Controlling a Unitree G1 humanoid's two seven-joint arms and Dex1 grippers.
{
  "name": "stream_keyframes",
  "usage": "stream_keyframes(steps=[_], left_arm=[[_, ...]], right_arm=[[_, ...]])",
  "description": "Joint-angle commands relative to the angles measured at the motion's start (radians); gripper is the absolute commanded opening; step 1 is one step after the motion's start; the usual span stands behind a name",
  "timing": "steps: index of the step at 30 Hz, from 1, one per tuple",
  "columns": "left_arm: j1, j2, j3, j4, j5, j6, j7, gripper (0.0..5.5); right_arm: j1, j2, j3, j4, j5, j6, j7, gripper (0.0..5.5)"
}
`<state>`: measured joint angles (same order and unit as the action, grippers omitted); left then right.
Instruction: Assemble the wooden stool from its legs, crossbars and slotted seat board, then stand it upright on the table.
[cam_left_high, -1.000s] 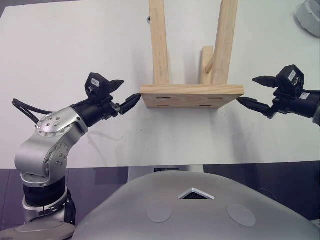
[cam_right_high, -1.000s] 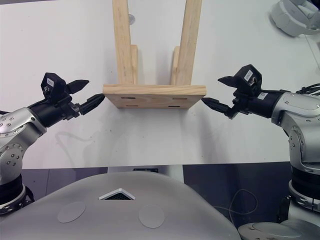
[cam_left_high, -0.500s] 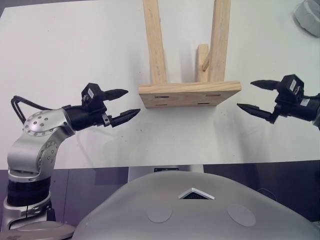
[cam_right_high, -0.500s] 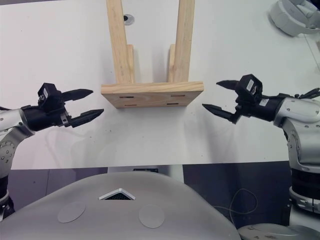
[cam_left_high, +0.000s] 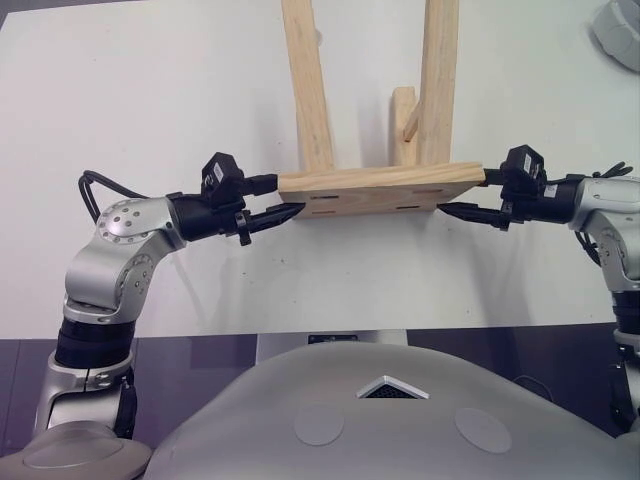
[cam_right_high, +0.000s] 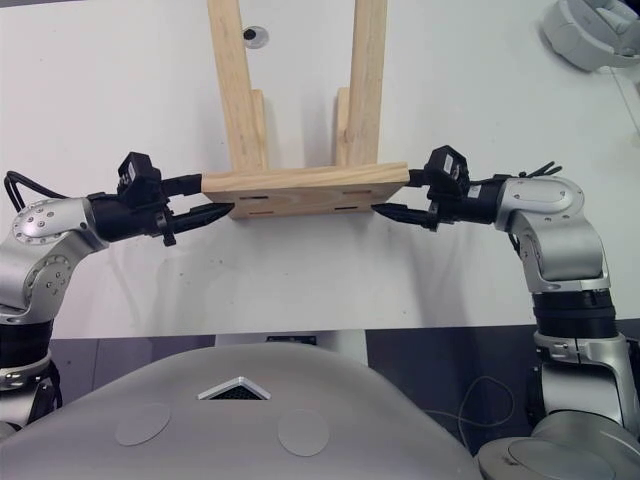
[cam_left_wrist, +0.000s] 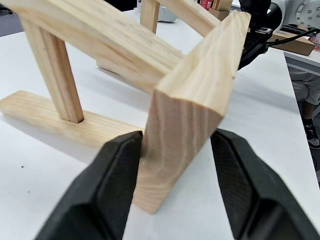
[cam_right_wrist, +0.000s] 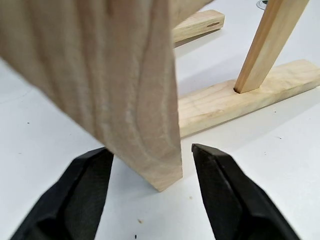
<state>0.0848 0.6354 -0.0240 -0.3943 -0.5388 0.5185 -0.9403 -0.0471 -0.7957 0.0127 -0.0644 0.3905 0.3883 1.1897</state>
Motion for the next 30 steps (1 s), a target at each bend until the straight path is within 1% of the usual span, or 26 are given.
stream_keyframes(steps=[1,3,6,8,11,14,16,17,19,20,22,24,27,30], left_arm=[[-0.020,0.010,-0.004,0.017,0.005,-0.010,-0.012,1.96],[-0.020,0.008,-0.007,0.019,0.007,-0.013,-0.017,1.91],[-0.021,0.006,-0.004,0.022,0.000,-0.014,-0.023,1.91],[-0.038,0.000,0.018,0.020,-0.035,0.003,-0.028,1.91],[-0.121,-0.002,0.125,-0.042,-0.251,0.114,-0.032,1.91],[-0.280,0.024,0.246,-0.068,-0.529,0.245,0.029,1.80],[-0.395,0.032,0.297,-0.046,-0.730,0.327,0.146,1.72],[-0.444,0.034,0.304,-0.025,-0.831,0.362,0.229,1.70],[-0.532,0.035,0.290,0.038,-1.074,0.386,0.440,1.63],[-0.570,0.031,0.273,0.077,-1.197,0.370,0.559,1.58],[-0.604,0.007,0.234,0.145,-1.355,0.327,0.787,1.49],[-0.582,-0.035,0.212,0.178,-1.419,0.293,0.961,1.45],[-0.550,-0.131,0.235,0.174,-1.433,0.255,1.136,1.45],[-0.516,-0.212,0.249,0.169,-1.433,0.239,1.279,1.45]], right_arm=[[-0.018,-0.001,-0.019,-0.043,0.041,0.022,0.013,2.26],[-0.016,0.000,-0.020,-0.055,0.054,0.031,0.022,2.00],[-0.017,-0.002,-0.017,-0.070,0.067,0.053,0.039,2.00],[-0.019,-0.011,-0.030,-0.087,0.095,0.083,0.056,1.98],[-0.091,-0.039,-0.107,-0.137,0.250,0.207,0.106,1.93],[-0.278,-0.078,-0.191,-0.127,0.452,0.388,0.143,1.75],[-0.404,-0.074,-0.222,-0.073,0.556,0.503,0.140,1.73],[-0.457,-0.060,-0.230,-0.042,0.606,0.567,0.122,1.71],[-0.563,-0.018,-0.266,0.045,0.729,0.717,0.055,1.70],[-0.613,0.006,-0.289,0.101,0.783,0.783,0.011,1.68],[-0.704,0.064,-0.352,0.231,0.889,0.874,-0.122,1.68],[-0.740,0.111,-0.411,0.301,1.006,0.907,-0.272,1.62],[-0.704,0.183,-0.462,0.299,1.162,0.903,-0.498,1.53],[-0.658,0.230,-0.458,0.305,1.300,0.908,-0.732,1.53]])
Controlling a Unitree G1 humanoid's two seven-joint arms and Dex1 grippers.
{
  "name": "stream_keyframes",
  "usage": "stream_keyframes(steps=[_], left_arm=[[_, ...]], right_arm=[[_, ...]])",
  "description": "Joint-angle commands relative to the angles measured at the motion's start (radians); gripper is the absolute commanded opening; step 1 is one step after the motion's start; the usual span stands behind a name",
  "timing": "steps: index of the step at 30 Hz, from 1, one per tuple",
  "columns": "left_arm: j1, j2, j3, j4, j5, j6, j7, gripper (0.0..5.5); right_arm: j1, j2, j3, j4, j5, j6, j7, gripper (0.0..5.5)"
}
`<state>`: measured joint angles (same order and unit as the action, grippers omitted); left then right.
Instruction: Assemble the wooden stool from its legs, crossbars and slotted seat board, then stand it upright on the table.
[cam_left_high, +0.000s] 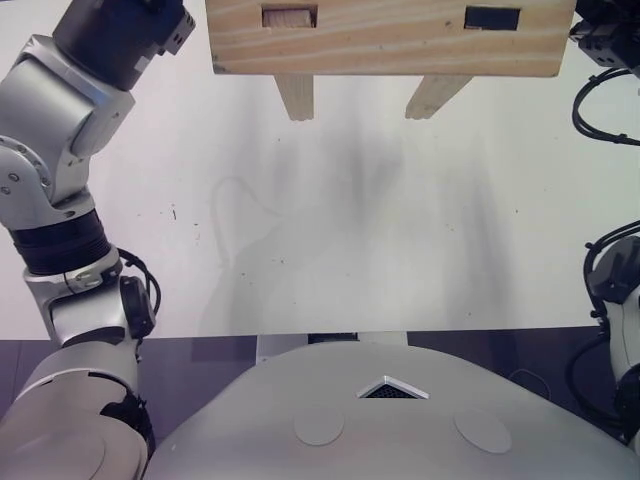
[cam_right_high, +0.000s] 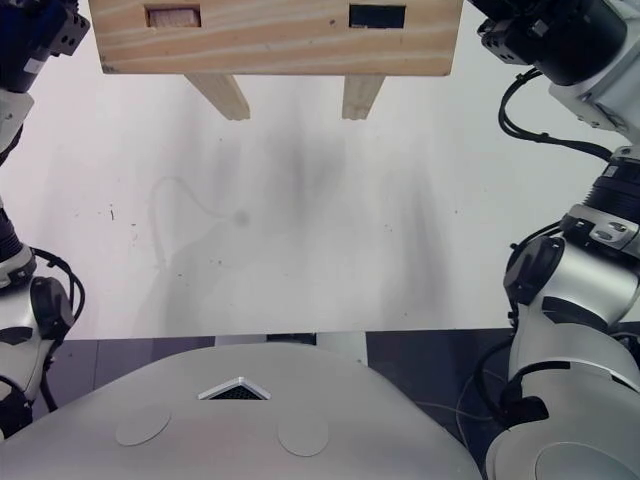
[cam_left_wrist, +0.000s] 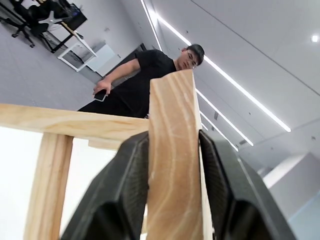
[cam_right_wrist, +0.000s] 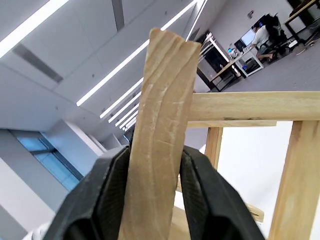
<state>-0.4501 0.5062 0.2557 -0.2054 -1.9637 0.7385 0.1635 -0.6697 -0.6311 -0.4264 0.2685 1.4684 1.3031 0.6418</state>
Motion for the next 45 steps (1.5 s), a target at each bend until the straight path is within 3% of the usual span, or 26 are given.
stream_keyframes(steps=[1,3,8,11,15,24,25,32,36,38,41,45], left_arm=[[0.026,-0.105,-0.029,-0.012,-0.008,0.023,0.224,1.45],[0.028,-0.158,-0.023,0.001,-0.008,0.030,0.329,1.45],[0.025,-0.240,0.016,0.043,-0.008,0.018,0.507,1.45],[0.044,-0.246,0.012,0.070,-0.008,0.032,0.540,1.45],[0.064,-0.198,-0.020,0.100,-0.008,0.047,0.540,1.43],[0.056,-0.126,-0.059,0.110,0.007,0.033,0.513,1.43],[0.059,-0.120,-0.059,0.114,0.010,0.033,0.508,1.80],[0.051,-0.081,-0.007,0.140,0.019,0.010,0.442,3.03],[0.097,0.018,0.055,0.088,0.056,0.033,0.402,3.65],[0.180,0.122,0.105,0.071,0.217,0.047,0.310,3.90],[0.207,0.159,0.186,0.018,0.377,-0.031,0.161,3.90],[0.330,0.246,-0.030,-0.056,0.941,-0.191,0.002,3.90]], right_arm=[[-0.028,0.068,0.002,-0.007,0.283,-0.009,-0.288,1.53],[-0.011,0.096,0.050,-0.005,0.431,-0.064,-0.536,1.53],[0.028,0.372,-0.020,-0.191,0.504,-0.273,-1.022,1.53],[0.088,0.471,-0.037,-0.285,0.504,-0.321,-1.184,1.53],[0.178,0.492,-0.030,-0.345,0.504,-0.313,-1.260,1.52],[0.251,0.371,0.027,-0.332,0.504,-0.282,-1.219,1.52],[0.253,0.364,0.033,-0.332,0.504,-0.284,-1.212,1.90],[0.233,0.308,0.008,-0.372,0.500,-0.393,-1.107,3.23],[0.294,0.237,-0.037,-0.414,0.432,-0.449,-1.050,3.28],[0.367,0.176,-0.059,-0.456,0.264,-0.486,-0.980,3.28],[0.458,0.099,-0.014,-0.562,-0.094,-0.606,-0.837,3.28],[0.525,-0.016,0.261,-0.591,-0.682,-0.825,-0.694,3.28]])
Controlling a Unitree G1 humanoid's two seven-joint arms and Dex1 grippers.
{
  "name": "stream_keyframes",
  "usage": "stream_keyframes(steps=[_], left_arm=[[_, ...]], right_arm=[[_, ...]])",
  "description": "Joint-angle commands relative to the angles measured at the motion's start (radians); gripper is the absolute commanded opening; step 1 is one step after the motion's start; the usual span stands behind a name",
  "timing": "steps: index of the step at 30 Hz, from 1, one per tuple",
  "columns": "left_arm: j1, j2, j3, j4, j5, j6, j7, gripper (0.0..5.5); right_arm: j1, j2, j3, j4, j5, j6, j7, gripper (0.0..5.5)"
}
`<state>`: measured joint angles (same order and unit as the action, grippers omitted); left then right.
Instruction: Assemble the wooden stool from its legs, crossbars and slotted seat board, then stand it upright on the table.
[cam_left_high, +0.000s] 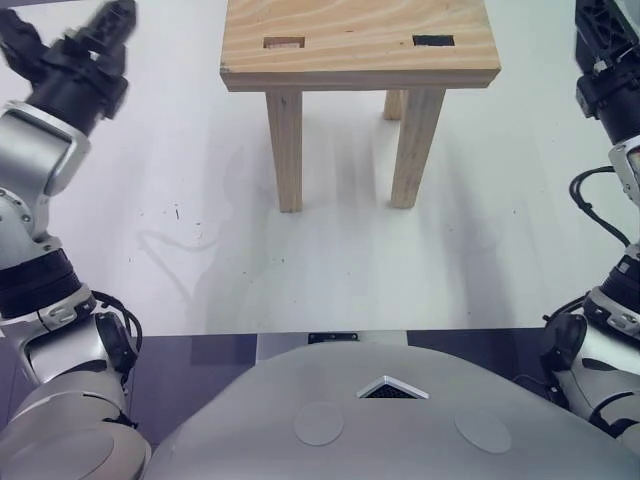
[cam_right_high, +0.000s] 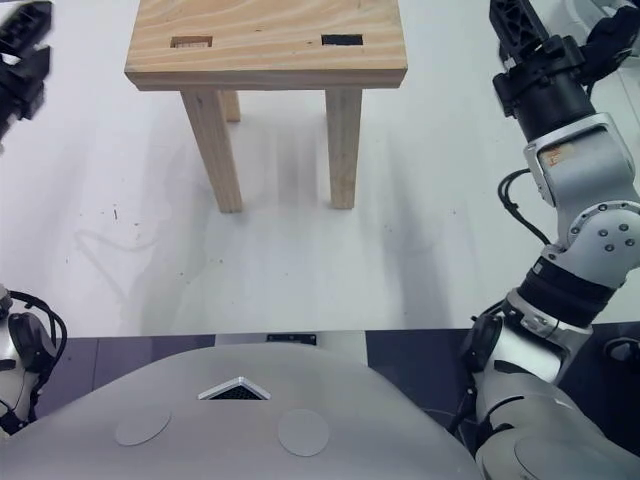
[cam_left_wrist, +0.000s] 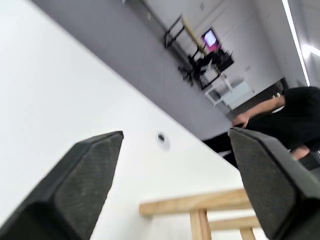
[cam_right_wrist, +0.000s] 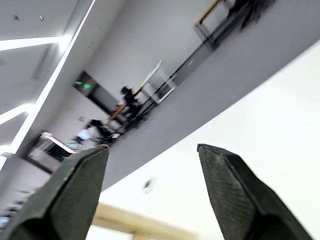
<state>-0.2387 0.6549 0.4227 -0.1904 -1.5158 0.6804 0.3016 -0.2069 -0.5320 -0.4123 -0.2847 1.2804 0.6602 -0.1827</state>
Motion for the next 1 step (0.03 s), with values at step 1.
stream_keyframes(steps=[1], left_arm=[[0.135,0.102,-0.255,-0.061,0.595,-0.160,-0.145,3.90]], right_arm=[[0.063,-0.121,0.295,0.000,-0.590,-0.228,0.146,3.28]])
